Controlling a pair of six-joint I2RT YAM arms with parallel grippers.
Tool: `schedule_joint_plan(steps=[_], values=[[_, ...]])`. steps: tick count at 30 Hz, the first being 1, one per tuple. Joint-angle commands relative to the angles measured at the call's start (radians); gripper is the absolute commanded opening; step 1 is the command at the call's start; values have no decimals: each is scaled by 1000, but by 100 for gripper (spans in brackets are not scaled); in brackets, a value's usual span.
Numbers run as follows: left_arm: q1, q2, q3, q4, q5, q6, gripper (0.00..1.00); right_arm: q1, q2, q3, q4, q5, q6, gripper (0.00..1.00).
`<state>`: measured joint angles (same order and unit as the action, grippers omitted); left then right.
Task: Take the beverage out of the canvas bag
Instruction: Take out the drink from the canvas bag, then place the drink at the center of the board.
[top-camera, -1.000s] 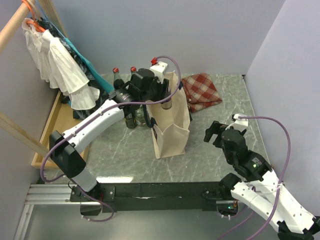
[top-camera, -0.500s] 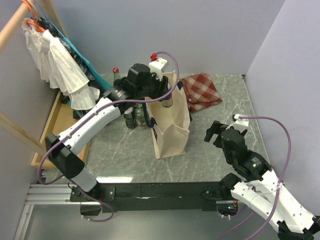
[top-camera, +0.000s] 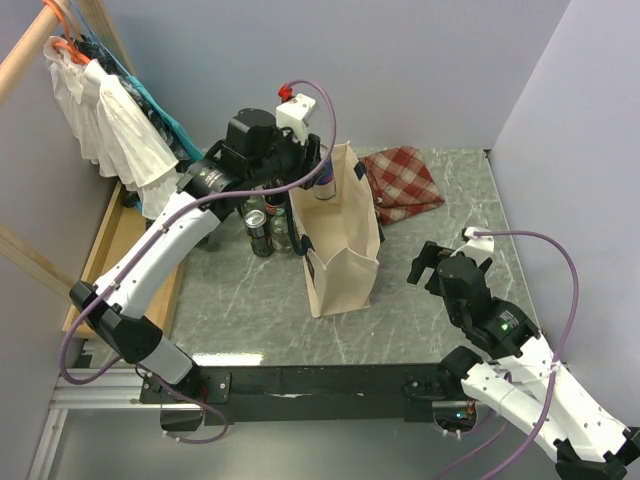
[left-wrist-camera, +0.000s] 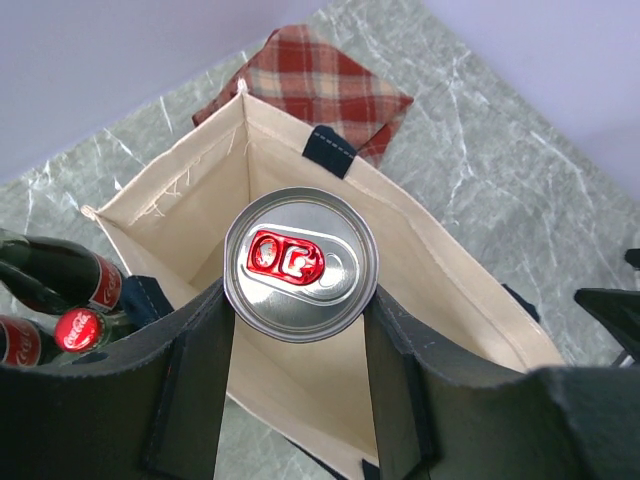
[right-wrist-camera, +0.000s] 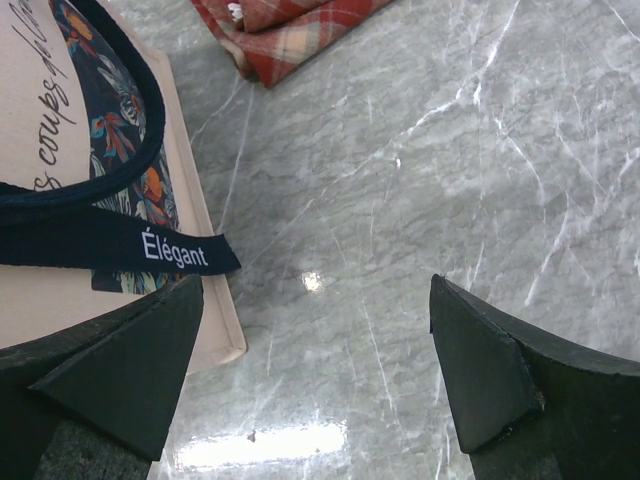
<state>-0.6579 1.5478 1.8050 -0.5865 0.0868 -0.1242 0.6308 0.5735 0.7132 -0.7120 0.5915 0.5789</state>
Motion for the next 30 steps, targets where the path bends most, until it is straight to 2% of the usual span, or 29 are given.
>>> schedule_joint_plan(steps=[1,9,21,30], values=[[15,-74,112,44,42,-2,1,4,8,19,9,30,7,100],[30,-94,157,-18,7,-15,1,3,17,19,13,24,4,100],[50,-193,73,-41,-84,-18,1,3,31,19,20,13,-5,100],[52,-276,-4,-42,-84,-23,1,3,29,17,19,7,-5,100]])
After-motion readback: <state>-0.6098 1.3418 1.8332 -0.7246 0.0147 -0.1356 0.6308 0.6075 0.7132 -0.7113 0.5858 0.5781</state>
